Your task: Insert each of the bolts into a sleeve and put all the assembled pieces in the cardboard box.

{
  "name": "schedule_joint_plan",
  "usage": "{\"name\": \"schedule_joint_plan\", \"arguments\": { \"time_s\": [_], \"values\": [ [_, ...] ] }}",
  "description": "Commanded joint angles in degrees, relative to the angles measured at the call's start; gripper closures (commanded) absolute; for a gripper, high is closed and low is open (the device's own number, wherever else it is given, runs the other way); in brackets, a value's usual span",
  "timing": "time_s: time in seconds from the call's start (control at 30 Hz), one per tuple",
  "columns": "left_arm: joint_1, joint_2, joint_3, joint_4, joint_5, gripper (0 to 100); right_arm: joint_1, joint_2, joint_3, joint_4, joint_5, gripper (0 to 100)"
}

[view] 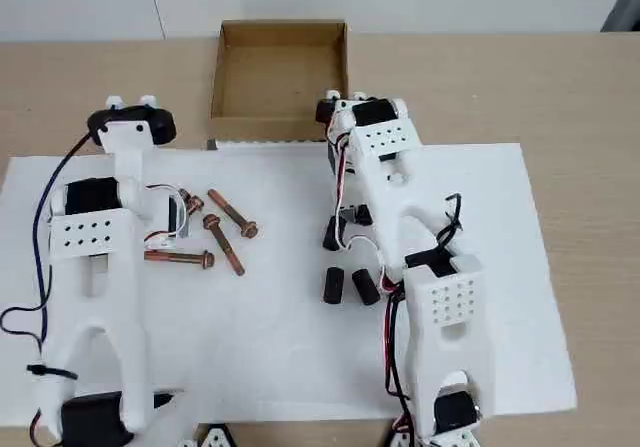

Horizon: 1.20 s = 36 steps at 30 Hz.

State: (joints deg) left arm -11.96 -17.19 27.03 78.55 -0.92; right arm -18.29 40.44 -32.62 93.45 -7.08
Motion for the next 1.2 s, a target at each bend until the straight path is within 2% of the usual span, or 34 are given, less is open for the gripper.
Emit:
{"name": "schedule_joint_plan", "arguments": {
  "time_s": [0.0,0.3,0.6,0.73,0.93,1.03,1.17],
  "values": [
    [-0.26,-0.26,0.22,-1.32,-0.09,85,-0.04,0.13,-2.2,-0.48,0.09,96.4],
    [-0.26,-0.7,1.19,-0.79,-0.09,85,-0.04,-2.59,-4.31,2.95,1.49,99.4],
    [0.0,-0.35,0.04,-0.09,-0.44,86,0.04,-20.97,-4.66,5.14,6.51,99.5],
    [0.0,-0.18,-1.89,2.64,-5.45,85,1.71,-26.68,-1.32,5.41,9.23,99.5],
    [0.18,0.79,-11.3,6.24,-5.36,86,7.87,-32.4,9.32,5.23,10.9,99.5],
    [0.09,5.71,-18.15,10.02,-6.77,86,11.3,-33.8,14.77,5.05,10.73,99.5],
    [0.18,15.65,-27.82,13.98,-10.64,92,14.55,-34.59,19.43,4.88,10.73,99.5]
  ]
}}
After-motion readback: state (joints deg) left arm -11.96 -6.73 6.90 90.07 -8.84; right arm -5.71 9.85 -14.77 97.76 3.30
